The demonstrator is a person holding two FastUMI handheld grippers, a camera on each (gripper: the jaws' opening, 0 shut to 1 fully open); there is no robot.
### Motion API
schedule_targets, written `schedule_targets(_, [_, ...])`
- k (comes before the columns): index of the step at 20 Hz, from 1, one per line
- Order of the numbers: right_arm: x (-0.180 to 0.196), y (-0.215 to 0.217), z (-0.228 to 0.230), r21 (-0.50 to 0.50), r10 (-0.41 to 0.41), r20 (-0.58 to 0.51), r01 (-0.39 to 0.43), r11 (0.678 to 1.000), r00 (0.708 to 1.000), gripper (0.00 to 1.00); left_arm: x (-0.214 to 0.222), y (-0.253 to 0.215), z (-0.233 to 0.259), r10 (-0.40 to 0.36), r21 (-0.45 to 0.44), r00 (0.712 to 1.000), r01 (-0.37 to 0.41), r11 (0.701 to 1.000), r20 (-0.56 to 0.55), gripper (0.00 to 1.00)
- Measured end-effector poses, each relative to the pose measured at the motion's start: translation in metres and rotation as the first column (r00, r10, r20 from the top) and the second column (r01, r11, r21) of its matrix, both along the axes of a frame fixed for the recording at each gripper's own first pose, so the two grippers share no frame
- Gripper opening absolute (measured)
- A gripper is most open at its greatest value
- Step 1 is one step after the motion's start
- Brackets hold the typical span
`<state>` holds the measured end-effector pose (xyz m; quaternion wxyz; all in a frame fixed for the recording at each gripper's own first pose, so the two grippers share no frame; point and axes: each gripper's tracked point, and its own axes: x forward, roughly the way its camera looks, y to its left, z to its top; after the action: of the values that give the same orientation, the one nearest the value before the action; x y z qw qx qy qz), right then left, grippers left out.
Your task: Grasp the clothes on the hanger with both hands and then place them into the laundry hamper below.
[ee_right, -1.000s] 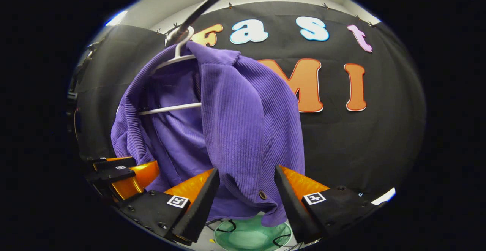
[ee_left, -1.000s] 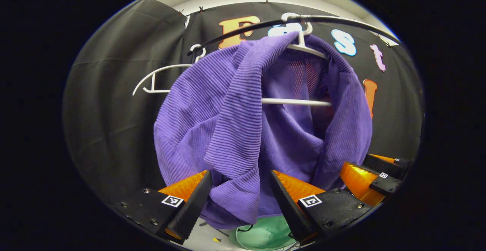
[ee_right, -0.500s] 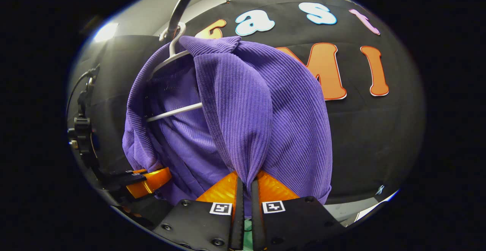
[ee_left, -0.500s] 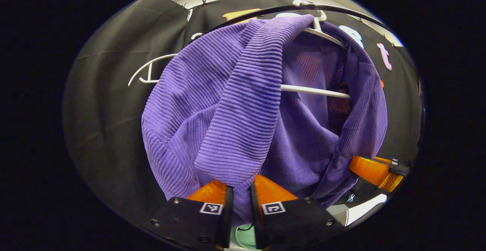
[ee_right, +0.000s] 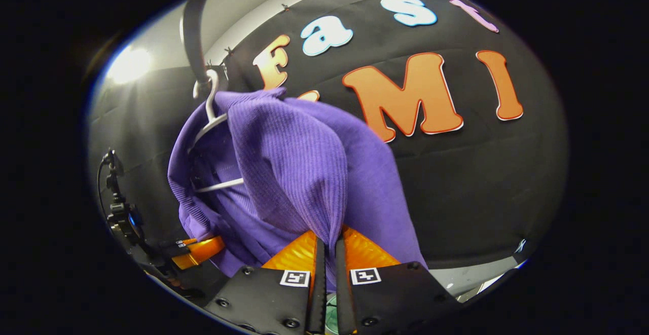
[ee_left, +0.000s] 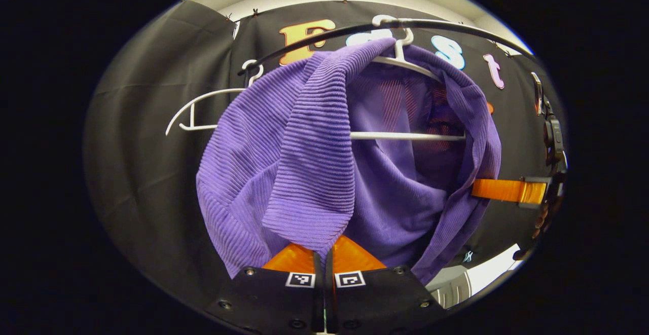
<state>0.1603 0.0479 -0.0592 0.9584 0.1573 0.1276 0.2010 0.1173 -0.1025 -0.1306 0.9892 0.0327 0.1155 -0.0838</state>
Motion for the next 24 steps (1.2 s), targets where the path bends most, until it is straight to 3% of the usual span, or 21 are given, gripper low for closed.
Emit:
schedule_targets(9, [0.028, -0.065, 0.035, 0.065, -0.102, 0.013, 0.101, 0.993, 0.995, 0.16, -0.019, 0.026, 0.070, 0.005, -0.036, 0.995, -0.002, 0.999, 0.098, 0.01])
schedule_targets(19, [0.056, -0.104, 0.093, 0.187, -0.143, 0.055, 0.130, 0.974, 0.988, 0.16, -0.011, 0.117, 0.139, 0.167, -0.069, 0.964, -0.156, 0.985, 0.206, 0.01])
schedule_targets(24, [0.071, -0.117, 0.126, 0.231, -0.164, 0.088, 0.140, 0.963, 0.983, 0.18, 0.009, 0.148, 0.165, 0.163, -0.076, 0.963, -0.149, 0.986, 0.216, 0.01])
